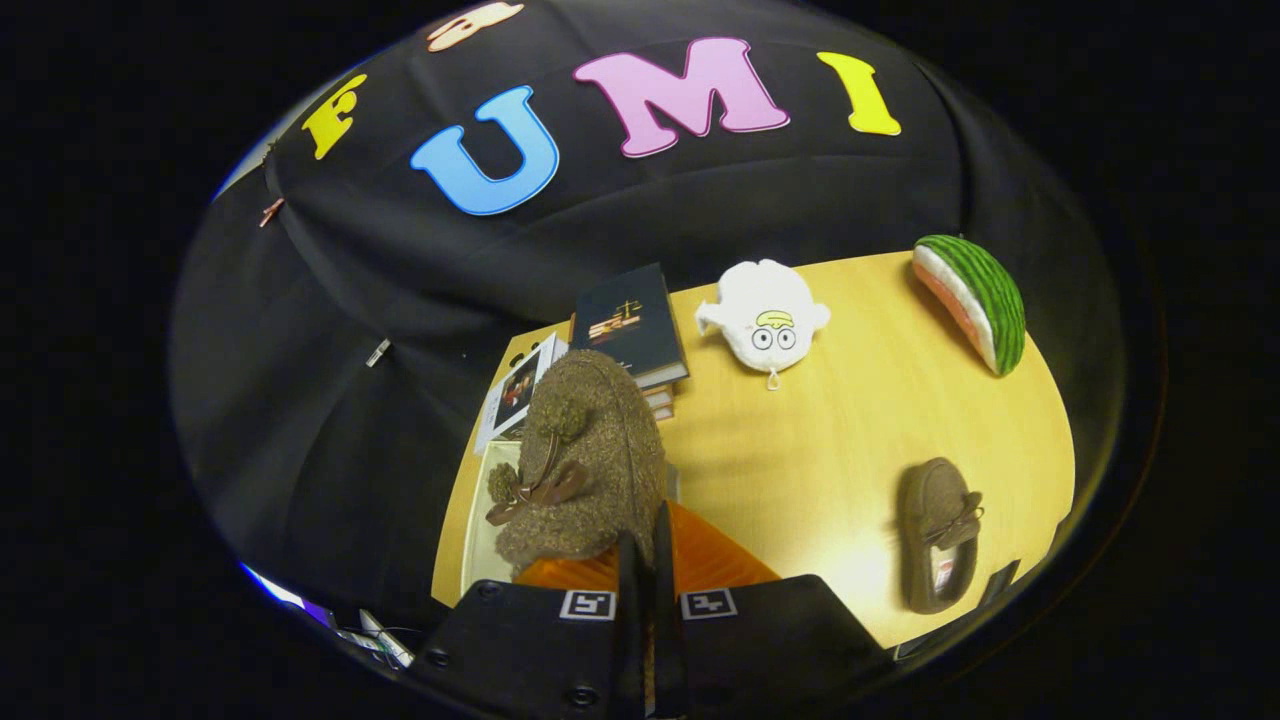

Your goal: Open the storage box then place both shoes into the box .Put the left shoe in first, then the right shoe, with the right side of both shoes facing outward in a uniform manner.

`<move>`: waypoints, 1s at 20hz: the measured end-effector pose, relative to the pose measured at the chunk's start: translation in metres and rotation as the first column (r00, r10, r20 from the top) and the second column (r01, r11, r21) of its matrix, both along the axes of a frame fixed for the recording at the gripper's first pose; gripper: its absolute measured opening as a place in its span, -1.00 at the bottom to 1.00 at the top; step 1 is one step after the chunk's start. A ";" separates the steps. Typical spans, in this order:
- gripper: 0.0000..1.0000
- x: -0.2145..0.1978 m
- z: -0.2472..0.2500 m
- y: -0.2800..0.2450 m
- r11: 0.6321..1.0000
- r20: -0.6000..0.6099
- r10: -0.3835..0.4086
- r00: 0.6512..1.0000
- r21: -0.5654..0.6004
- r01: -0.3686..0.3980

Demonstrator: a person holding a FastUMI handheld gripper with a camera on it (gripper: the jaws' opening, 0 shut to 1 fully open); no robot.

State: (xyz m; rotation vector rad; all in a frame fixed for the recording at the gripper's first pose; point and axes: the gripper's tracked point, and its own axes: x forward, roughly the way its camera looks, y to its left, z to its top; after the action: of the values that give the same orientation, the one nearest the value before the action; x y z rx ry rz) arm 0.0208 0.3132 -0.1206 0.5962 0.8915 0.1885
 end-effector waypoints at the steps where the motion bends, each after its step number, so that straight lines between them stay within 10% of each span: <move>1: -0.83 0.002 0.001 0.012 1.000 -0.004 0.003 1.000 0.000 -0.003; 20: -0.81 -0.003 -0.083 0.168 0.992 -0.237 0.012 0.971 -0.118 -0.041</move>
State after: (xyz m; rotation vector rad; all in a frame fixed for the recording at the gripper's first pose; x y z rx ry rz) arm 0.0174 0.4817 -0.2035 0.4995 1.1335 0.0867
